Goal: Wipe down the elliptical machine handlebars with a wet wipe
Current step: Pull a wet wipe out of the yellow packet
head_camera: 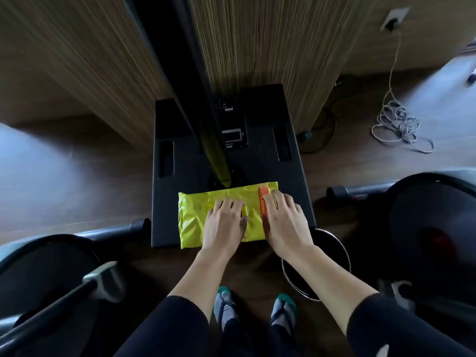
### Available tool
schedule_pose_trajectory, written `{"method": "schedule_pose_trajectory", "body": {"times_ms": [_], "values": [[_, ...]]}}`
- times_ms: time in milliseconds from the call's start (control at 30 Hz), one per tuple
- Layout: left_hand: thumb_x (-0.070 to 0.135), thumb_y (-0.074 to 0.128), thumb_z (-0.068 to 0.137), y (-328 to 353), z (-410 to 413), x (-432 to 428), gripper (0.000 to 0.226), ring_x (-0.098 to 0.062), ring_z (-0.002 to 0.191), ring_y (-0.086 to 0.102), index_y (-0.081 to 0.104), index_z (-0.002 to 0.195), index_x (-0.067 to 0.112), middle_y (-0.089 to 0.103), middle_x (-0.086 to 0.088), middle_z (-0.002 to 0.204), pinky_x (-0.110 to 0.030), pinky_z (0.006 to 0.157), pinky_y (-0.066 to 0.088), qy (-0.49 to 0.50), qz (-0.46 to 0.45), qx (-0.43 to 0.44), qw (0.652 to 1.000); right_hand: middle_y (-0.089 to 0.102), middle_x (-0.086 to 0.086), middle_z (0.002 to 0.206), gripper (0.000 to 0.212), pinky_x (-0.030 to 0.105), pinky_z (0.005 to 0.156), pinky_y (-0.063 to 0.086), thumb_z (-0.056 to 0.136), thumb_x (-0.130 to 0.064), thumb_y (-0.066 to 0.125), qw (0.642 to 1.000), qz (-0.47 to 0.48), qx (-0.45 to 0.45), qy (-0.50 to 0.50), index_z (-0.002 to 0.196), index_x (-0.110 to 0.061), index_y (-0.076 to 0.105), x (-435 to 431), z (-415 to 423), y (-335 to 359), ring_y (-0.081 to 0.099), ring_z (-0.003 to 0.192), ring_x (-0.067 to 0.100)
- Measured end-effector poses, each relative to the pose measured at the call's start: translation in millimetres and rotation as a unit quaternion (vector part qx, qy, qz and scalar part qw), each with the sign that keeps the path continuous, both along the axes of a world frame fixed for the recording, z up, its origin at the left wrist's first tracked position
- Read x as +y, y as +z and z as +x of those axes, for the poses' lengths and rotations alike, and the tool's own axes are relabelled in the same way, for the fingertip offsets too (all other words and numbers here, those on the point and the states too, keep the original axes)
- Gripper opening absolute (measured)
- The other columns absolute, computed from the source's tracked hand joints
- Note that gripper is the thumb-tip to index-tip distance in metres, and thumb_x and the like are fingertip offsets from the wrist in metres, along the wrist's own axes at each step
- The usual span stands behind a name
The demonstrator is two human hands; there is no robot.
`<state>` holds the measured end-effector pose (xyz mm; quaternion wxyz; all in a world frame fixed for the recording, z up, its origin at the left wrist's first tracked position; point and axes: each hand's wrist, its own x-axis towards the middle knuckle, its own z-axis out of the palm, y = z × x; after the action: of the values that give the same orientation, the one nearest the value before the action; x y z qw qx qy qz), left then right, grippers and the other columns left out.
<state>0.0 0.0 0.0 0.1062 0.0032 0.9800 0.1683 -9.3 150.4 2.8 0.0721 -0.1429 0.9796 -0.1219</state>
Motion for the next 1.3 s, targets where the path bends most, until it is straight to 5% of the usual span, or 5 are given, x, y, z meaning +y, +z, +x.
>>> {"method": "schedule_pose_trajectory", "body": {"times_ms": [300,667,1033,1300], "values": [[0.018,0.082,0.072,-55,-3,-3,0.033,-0.027,0.091,0.060,0.068,0.102,0.013,0.067,-0.001,0.094,-0.037,0.069,0.049,0.010,0.022,0.099,0.995,0.055,0.012,0.129,0.046,0.041,0.085,0.050,0.084,-0.021,0.069,0.999,-0.024,0.037,-0.003,0.126,-0.007,0.054,-1,1,-65,0.056,0.112,0.034],[0.020,0.087,0.066,-74,-2,-4,0.041,-0.021,0.079,0.057,0.072,0.104,0.017,0.063,0.002,0.085,-0.029,0.060,0.048,0.016,0.032,0.158,0.987,0.049,0.011,0.137,0.046,0.046,0.094,0.045,0.089,-0.024,0.064,0.999,-0.032,0.028,-0.010,0.131,-0.011,0.051,1,5,-81,0.050,0.122,0.034],[0.011,0.082,0.073,-76,3,-8,0.038,-0.018,0.072,0.059,0.072,0.110,0.017,0.066,0.006,0.071,-0.020,0.061,0.040,0.030,0.088,0.146,0.985,0.049,0.009,0.140,0.049,0.049,0.098,0.044,0.087,-0.023,0.065,0.999,-0.019,0.028,-0.020,0.133,-0.012,0.051,1,7,-84,0.050,0.124,0.033],[0.011,0.071,0.085,-70,3,-24,0.033,-0.018,0.075,0.056,0.070,0.116,0.023,0.063,0.001,0.073,-0.028,0.067,0.047,0.026,0.147,0.101,0.984,0.050,0.008,0.140,0.050,0.053,0.101,0.041,0.086,-0.023,0.067,0.999,-0.024,0.016,-0.027,0.132,-0.014,0.052,-1,9,-78,0.051,0.125,0.033]]}}
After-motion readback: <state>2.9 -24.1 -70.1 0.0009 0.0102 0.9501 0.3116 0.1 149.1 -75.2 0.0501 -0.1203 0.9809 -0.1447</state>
